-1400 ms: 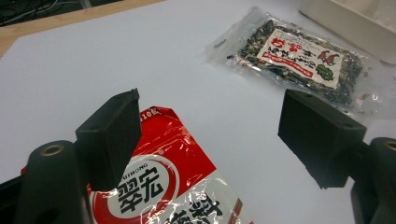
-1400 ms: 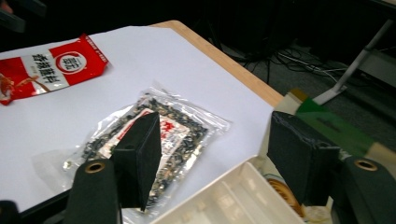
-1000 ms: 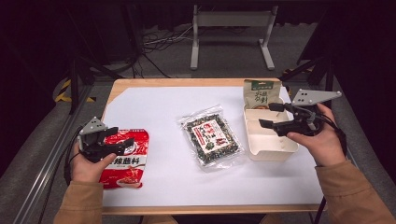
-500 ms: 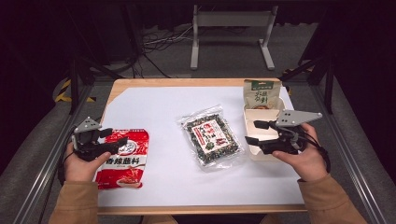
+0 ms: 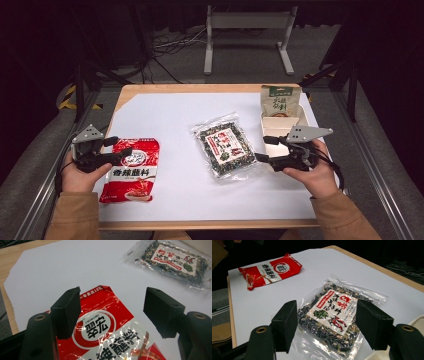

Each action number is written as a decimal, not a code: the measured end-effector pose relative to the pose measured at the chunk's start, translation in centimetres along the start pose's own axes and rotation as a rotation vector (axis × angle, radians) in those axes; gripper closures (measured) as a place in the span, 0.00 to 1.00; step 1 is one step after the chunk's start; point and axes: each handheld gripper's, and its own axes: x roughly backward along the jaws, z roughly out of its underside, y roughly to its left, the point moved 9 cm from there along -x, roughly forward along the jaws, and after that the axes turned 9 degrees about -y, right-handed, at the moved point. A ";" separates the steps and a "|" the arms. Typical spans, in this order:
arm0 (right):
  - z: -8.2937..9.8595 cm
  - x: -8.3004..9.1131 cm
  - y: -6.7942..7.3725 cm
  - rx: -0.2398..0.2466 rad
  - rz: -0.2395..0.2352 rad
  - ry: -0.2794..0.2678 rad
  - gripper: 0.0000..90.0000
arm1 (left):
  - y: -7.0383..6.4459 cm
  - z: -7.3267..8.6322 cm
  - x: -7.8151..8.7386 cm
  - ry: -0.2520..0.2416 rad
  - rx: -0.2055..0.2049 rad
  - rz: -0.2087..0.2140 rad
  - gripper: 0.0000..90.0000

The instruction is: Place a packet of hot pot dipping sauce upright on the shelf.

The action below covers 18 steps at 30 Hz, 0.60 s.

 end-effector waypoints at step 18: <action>2.6 -1.9 1.5 0.063 0.013 0.059 0.38 | 3.2 1.1 -0.9 0.000 0.040 -0.059 0.31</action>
